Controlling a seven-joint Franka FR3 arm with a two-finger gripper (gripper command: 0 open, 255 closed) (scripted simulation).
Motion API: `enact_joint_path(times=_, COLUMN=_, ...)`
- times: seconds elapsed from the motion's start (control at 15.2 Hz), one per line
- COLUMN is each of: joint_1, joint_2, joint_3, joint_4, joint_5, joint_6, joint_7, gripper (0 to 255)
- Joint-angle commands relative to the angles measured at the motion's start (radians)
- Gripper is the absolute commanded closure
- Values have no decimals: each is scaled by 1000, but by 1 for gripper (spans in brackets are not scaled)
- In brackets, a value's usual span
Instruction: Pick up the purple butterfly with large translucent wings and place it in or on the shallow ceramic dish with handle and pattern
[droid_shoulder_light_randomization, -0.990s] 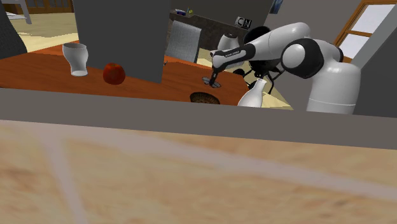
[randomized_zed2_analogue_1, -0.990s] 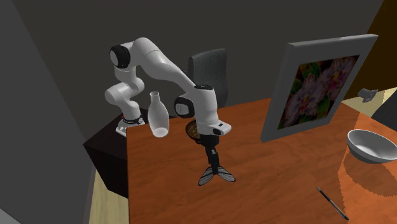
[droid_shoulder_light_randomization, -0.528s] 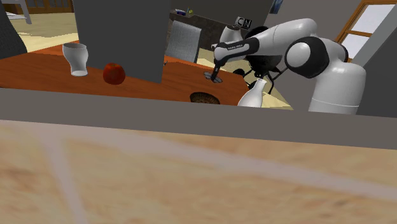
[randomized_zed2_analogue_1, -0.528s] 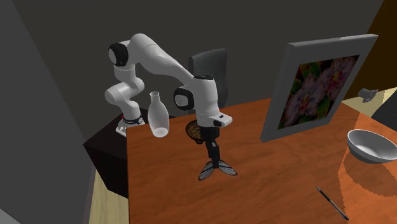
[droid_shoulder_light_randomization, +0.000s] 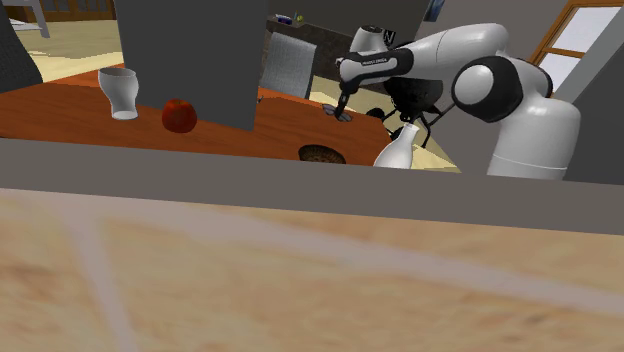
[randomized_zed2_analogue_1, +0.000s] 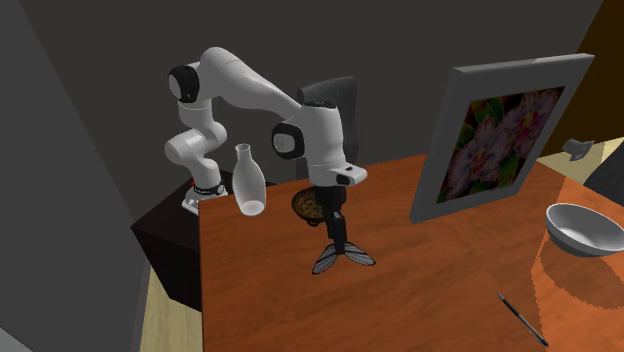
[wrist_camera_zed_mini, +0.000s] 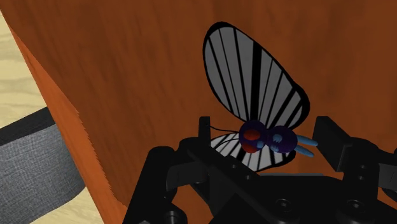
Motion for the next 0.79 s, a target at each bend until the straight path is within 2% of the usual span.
enact_joint_path(times=0.0, joint_1=1, joint_2=-6, joint_3=1, joint_4=20, joint_5=2, joint_6=-26, joint_7=-4, gripper=255)
enact_joint_path(times=0.07, joint_1=1, joint_2=-6, joint_3=1, joint_4=20, joint_5=2, joint_6=-27, joint_7=-4, gripper=255)
enact_joint_path(times=0.73, joint_1=108, joint_2=-313, joint_3=49, joint_4=-367, joint_5=-116, joint_6=15, joint_7=215, gripper=255)
